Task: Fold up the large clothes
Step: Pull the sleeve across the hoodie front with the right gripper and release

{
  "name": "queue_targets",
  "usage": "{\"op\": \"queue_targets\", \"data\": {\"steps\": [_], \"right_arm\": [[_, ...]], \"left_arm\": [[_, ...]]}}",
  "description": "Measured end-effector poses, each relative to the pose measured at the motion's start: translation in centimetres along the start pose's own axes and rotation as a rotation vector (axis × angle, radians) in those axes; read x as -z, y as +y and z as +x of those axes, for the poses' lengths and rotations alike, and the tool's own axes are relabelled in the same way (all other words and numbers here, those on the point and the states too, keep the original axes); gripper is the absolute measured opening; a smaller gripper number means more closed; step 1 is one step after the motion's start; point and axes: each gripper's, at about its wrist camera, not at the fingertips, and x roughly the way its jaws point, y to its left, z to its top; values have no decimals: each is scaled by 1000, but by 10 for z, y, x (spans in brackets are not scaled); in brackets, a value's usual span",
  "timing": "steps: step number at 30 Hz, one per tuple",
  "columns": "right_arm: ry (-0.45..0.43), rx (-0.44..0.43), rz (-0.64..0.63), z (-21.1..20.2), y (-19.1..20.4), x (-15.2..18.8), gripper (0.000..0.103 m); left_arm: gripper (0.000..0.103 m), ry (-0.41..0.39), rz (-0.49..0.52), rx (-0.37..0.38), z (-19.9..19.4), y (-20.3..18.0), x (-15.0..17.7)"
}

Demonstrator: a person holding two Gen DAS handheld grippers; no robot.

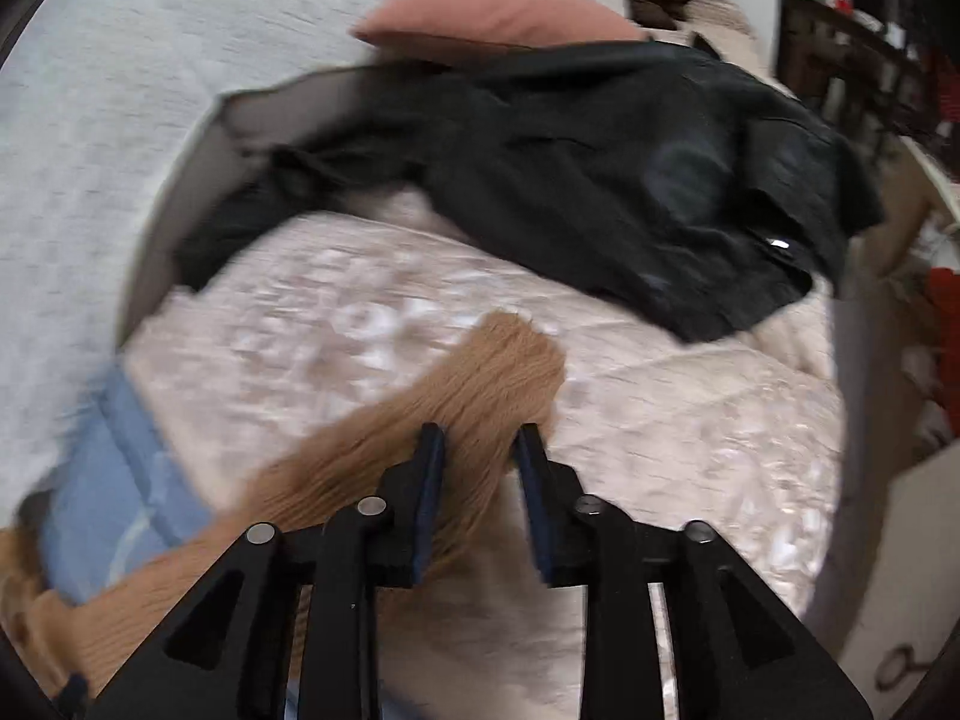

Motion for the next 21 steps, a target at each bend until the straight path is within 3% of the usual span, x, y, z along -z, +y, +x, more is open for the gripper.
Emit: {"op": "queue_targets", "data": {"steps": [3, 5, 6, 10, 11, 14, 17, 21], "right_arm": [[-105, -40, -9, -23, -10, 5, 39], [-160, -48, -69, -39, -9, 14, 40], [-179, -94, -131, -47, -2, 22, 40], [-108, -330, -352, -51, 40, 53, 40], [-108, -352, -379, -51, 48, 58, 40], [-94, -285, -553, -40, 79, 79, 40], [19, -211, -584, -4, 92, 83, 40], [-2, -190, -641, 7, 102, 83, 40]], "left_arm": [[101, -5, 0, -19, 2, -1, -6], [101, -8, 21, -23, 3, -7, -7], [101, -10, 26, -26, 4, -10, -7], [101, -10, 55, -46, 12, -20, -5], [101, -4, 59, -47, 14, -21, -5], [101, 12, 65, -77, 21, -21, -5], [101, 18, 60, -110, 28, -18, -8], [101, 65, 32, -123, 39, -12, -11]]}}
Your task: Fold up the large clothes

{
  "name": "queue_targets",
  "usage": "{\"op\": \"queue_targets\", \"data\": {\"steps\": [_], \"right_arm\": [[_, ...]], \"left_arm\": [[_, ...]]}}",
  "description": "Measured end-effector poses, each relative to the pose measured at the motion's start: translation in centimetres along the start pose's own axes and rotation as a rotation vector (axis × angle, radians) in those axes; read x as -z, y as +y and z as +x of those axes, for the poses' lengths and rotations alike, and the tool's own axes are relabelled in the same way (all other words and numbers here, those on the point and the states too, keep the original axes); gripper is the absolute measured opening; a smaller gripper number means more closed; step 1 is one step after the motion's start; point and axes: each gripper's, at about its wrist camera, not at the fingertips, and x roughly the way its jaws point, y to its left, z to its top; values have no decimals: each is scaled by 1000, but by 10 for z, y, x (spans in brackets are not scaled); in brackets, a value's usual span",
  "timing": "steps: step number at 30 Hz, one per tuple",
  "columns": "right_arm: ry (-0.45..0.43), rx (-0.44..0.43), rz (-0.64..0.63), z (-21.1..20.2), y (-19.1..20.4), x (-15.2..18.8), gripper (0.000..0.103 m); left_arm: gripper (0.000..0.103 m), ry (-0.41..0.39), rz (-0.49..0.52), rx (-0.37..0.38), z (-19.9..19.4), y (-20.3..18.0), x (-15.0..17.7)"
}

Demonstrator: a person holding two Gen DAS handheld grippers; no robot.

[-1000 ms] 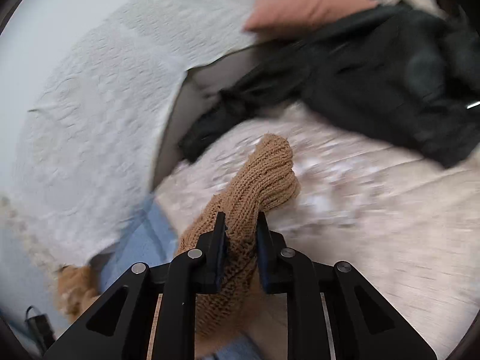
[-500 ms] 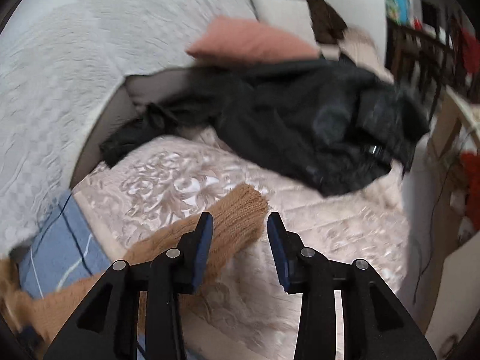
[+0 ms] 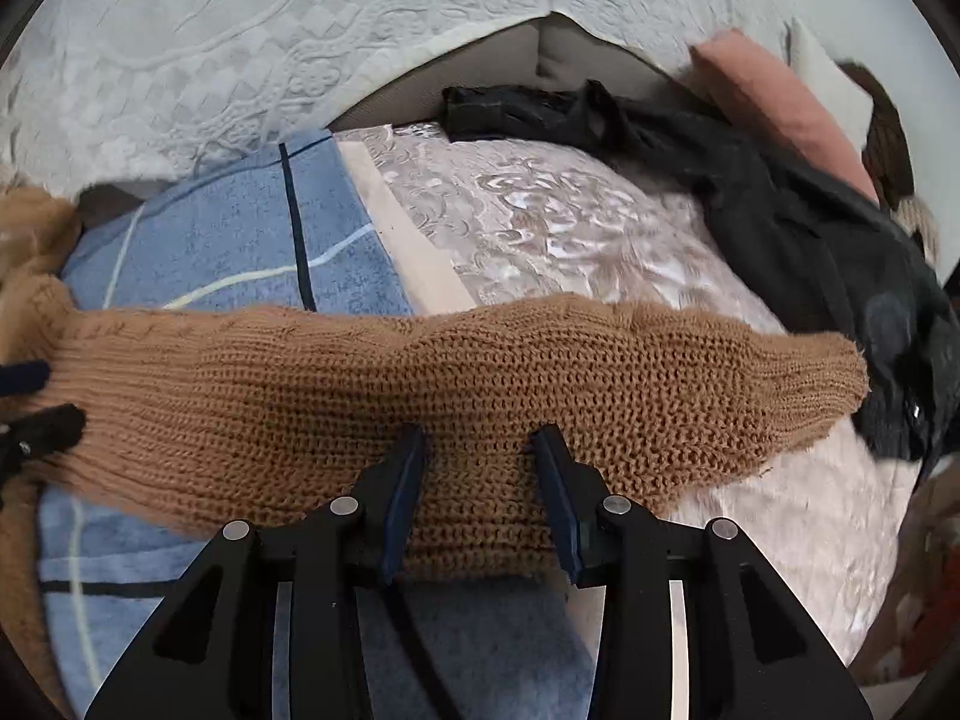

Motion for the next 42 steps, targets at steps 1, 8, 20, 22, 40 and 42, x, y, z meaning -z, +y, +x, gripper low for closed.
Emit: {"op": "queue_targets", "data": {"steps": [1, 8, 20, 22, 40, 42], "right_arm": [[4, -1, 1, 3, -1, -1, 40], [-110, -118, 154, -35, -31, 4, 40], [-119, -106, 514, -27, -178, 37, 50], [-140, -167, 488, -22, -176, 35, 50], [-178, -447, 662, -4, -178, 16, 0], [-190, -427, 690, -21, -185, 23, 0]], "left_arm": [[101, 3, 2, 0, 1, 0, 0], [101, -13, -3, 13, -5, 0, 1], [101, -14, 12, 25, -9, -7, -1], [101, -7, 14, 21, -7, -8, -1], [101, 6, 7, 1, -2, -10, -4], [101, 3, 9, -2, -3, -10, -4]]}}
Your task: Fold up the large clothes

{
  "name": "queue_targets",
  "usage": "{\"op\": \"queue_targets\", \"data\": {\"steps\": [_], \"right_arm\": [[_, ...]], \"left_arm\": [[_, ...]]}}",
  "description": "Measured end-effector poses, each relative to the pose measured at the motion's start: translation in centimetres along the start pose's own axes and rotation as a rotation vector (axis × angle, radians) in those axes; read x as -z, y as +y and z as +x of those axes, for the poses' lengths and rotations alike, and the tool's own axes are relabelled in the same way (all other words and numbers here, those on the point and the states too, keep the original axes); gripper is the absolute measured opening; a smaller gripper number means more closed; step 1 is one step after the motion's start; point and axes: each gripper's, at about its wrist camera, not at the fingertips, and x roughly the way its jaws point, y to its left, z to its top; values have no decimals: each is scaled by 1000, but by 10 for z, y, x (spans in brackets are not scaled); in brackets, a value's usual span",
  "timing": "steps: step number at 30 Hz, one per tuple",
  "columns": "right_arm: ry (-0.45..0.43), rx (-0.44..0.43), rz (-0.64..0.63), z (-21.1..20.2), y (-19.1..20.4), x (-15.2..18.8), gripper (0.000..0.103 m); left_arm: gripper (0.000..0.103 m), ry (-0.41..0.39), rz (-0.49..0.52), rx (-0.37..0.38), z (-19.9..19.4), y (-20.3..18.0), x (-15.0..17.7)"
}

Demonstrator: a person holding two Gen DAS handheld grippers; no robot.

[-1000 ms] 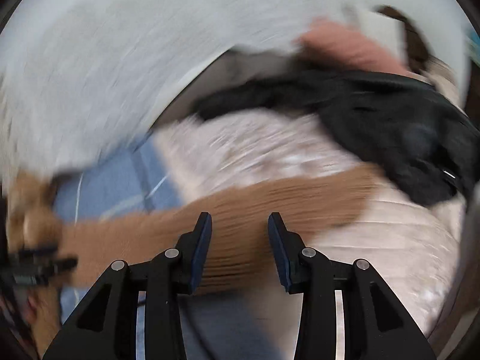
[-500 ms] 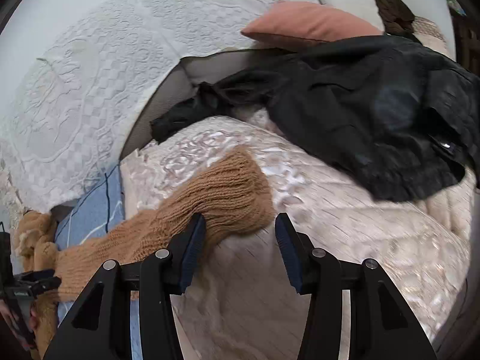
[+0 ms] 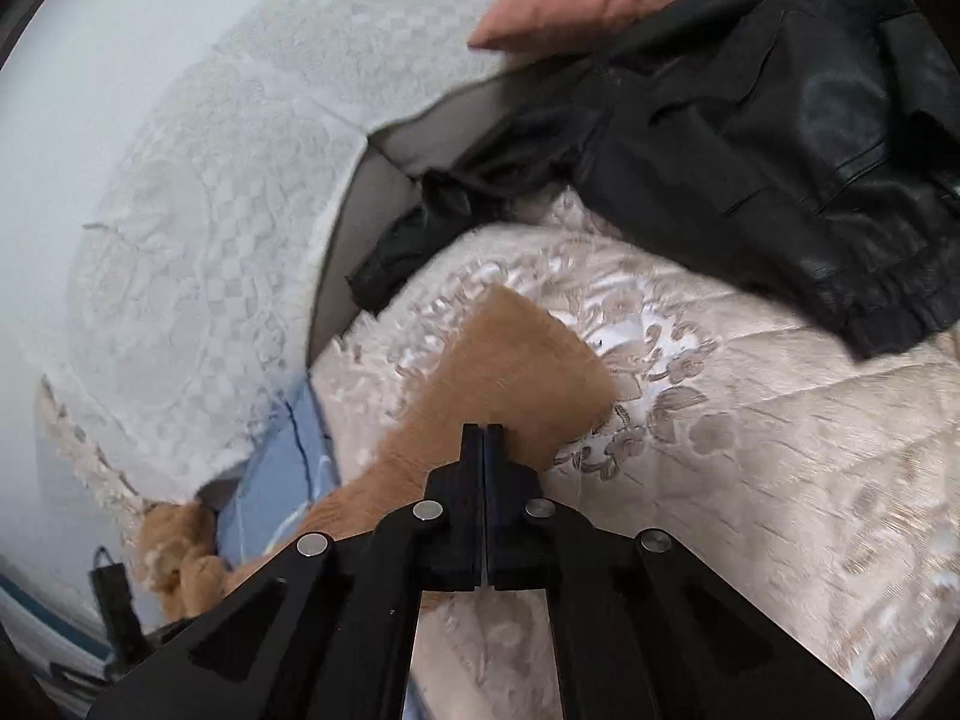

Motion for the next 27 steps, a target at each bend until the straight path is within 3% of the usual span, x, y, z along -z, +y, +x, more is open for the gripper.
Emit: {"op": "queue_targets", "data": {"steps": [2, 5, 6, 8, 9, 10, 12, 16, 21, 23, 24, 27], "right_arm": [[-10, 52, 51, -21, -9, 0, 0], [-20, 253, 30, -41, -22, 1, 0], [-19, 272, -5, -44, -22, 3, 0], [-18, 216, -29, -45, -19, 4, 4], [-30, 168, -40, -44, -15, 4, 12], [-33, 137, -52, -40, -10, 3, 32], [-11, 92, -49, -26, -5, 1, 48], [67, 45, 45, 17, -9, -4, 50], [85, 44, 111, 52, -12, -5, 52], [83, 49, 103, 55, -9, -7, 43], [96, 38, 120, 58, -9, -7, 26], [73, 51, 108, 48, -6, -6, 18]], "left_arm": [[101, 4, -2, 2, 0, 1, 1], [101, 11, -2, -18, 1, 1, 1], [101, 8, 6, -19, 1, -1, 1], [101, 5, 5, 0, 0, -1, 1], [101, 7, -1, 0, 0, -1, 1], [101, 10, -6, 1, 0, 0, 1], [101, 7, -10, -7, 0, 0, 2], [101, 12, -2, -14, 1, -1, 2], [101, 16, 15, -29, 5, -5, 0], [101, 21, 12, -28, 6, -4, -1], [101, 22, 11, -28, 7, -4, -2], [101, 21, 8, -31, 8, -4, -1]]}}
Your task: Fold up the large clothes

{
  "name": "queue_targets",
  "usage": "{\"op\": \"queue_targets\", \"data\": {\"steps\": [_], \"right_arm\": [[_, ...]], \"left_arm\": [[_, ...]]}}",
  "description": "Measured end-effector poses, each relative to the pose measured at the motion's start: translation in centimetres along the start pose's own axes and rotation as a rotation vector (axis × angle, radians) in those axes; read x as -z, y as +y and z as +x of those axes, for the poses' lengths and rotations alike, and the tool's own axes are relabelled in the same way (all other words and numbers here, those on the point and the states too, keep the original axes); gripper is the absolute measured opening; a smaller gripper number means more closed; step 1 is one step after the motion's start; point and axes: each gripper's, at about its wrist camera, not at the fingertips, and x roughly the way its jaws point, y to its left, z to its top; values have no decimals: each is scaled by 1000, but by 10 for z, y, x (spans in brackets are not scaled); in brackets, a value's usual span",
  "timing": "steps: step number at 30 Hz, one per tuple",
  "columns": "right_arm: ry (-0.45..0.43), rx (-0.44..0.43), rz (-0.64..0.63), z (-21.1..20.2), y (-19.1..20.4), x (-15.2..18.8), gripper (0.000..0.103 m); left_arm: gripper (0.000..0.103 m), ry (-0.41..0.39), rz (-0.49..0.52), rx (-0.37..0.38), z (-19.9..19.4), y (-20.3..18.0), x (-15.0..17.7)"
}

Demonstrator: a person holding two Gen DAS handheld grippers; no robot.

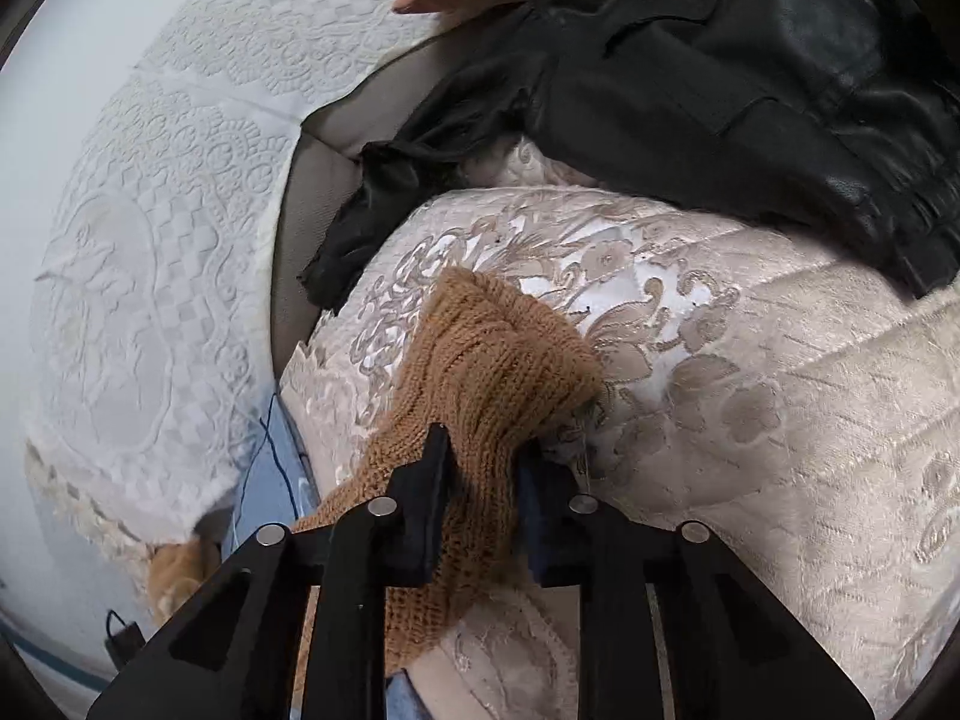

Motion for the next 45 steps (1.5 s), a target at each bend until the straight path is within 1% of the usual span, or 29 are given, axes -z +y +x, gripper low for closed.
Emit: {"op": "queue_targets", "data": {"steps": [2, 4, 6, 8, 11, 13, 14, 15, 17, 18, 19, 20, 21, 22, 23, 25, 26, 27, 30, 33, 36, 40, 45], "right_arm": [[-29, 16, -21, -15, 4, 2, 18], [-26, 50, 1, -30, 2, 5, 17], [-6, 114, 30, -35, -6, 9, 17], [39, 181, 31, -23, -13, 16, 19], [-3, 172, 11, -24, -10, 17, 23], [-11, 188, -1, -25, -6, 16, 29], [-13, 185, -9, -25, -4, 16, 30], [-16, 177, -15, -26, -2, 16, 30], [-35, 153, -18, -31, 0, 15, 32], [-48, 133, -11, -33, 0, 15, 37], [-61, 124, 0, -34, 0, 16, 44], [-73, 134, 10, -31, -2, 16, 46], [-57, 176, 24, -24, -6, 15, 47], [-46, 179, 29, -20, -6, 16, 46], [-62, 172, 25, -21, -6, 16, 46], [-61, 160, 25, -24, -4, 15, 28], [-57, 139, 32, -25, -3, 16, 25], [-64, 138, 35, -26, -1, 15, 22], [-95, 137, -25, -36, 15, 18, 19], [-135, 95, -84, -55, 39, 20, 19], [-153, 37, -135, -72, 66, 22, 19], [-169, -22, -267, -89, 118, 35, 18], [-167, -116, -398, -102, 181, 58, 18]], "left_arm": [[101, 6, 2, -2, 1, 0, 0], [101, 6, -7, 0, -1, 1, 0], [101, 6, -9, -1, -1, 2, 1], [101, 10, -2, -13, 1, 0, 1], [101, 9, -5, -12, 1, 0, 1], [101, -22, -14, 13, -8, 2, 1], [101, -35, -14, 19, -12, 3, 2], [101, -47, -18, 31, -16, 4, 2], [101, -60, -29, 87, -27, 5, 4], [101, -63, -33, 106, -30, 6, 6], [101, -74, -31, 106, -35, 6, 8], [101, -84, -18, 96, -40, 5, 11], [101, -95, -4, 86, -44, 4, 13], [101, -98, 0, 86, -47, 4, 15], [101, -94, -3, 98, -49, 5, 16], [101, -84, -22, 114, -52, 10, 18], [101, -85, -30, 113, -53, 13, 19], [101, -90, -33, 113, -55, 16, 20], [101, -100, -42, 87, -62, 25, 25], [101, -114, -55, 91, -71, 37, 33], [101, -126, -79, 94, -82, 50, 39], [101, -150, -127, 109, -98, 69, 49], [101, -171, -159, 90, -113, 92, 61]]}}
